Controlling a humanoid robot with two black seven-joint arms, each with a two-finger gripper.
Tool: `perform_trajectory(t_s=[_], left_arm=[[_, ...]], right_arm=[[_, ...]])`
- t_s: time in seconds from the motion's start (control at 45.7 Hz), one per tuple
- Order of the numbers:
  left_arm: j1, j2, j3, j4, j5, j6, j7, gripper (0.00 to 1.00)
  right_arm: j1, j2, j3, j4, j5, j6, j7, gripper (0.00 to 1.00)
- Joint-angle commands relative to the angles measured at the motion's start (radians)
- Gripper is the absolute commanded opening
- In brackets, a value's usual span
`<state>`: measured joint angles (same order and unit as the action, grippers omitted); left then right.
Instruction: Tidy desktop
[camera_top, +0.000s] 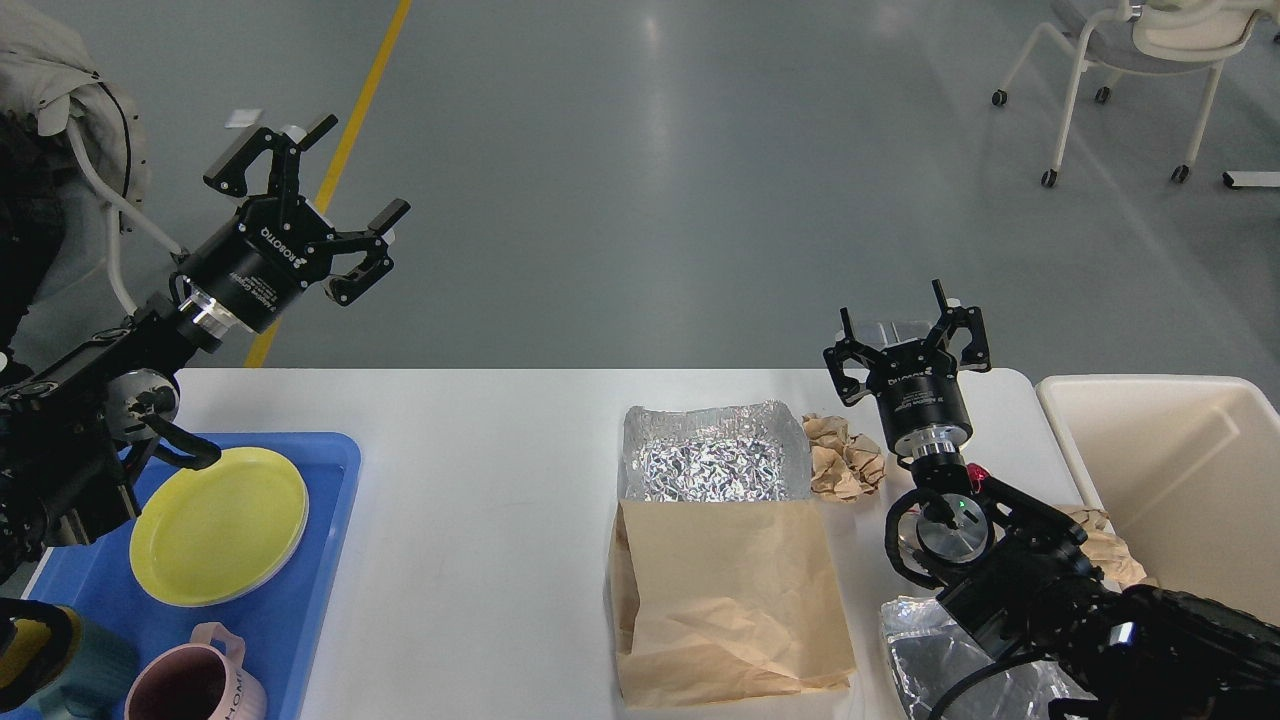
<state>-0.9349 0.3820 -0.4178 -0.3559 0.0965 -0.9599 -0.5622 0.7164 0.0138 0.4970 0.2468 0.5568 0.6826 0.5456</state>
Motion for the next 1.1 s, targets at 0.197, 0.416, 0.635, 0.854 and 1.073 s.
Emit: perform_trajectory(t_s=[0.197,0.416,0.635,0.854,1.073], left_arm=[[0.042,-0.086,-0.038,0.009,-0.015,0.0,0.002,0.97],[0.042,-0.095,-0.042,0.009,-0.018,0.009,0.002,0.97],[0.042,-0.127,-0.125,0.009,-0.041,0.009,0.001,0.96],[0.041,-0.123,-0.151,0.009,-0.043,0.012,0.002,0.96],[0.039,-0.123,-0.159,0.011,-0.043,0.018,0.002,0.96]], right_arm=[[0.0,0.0,0.0,0.0,0.0,0.0,0.0,1.0],[0.0,0.0,0.0,0.0,0.0,0.0,0.0,1.0],[0.0,0.0,0.0,0.0,0.0,0.0,0.0,1.0],[0.0,0.0,0.0,0.0,0.0,0.0,0.0,1.0],[0.0,0.0,0.0,0.0,0.0,0.0,0.0,1.0]])
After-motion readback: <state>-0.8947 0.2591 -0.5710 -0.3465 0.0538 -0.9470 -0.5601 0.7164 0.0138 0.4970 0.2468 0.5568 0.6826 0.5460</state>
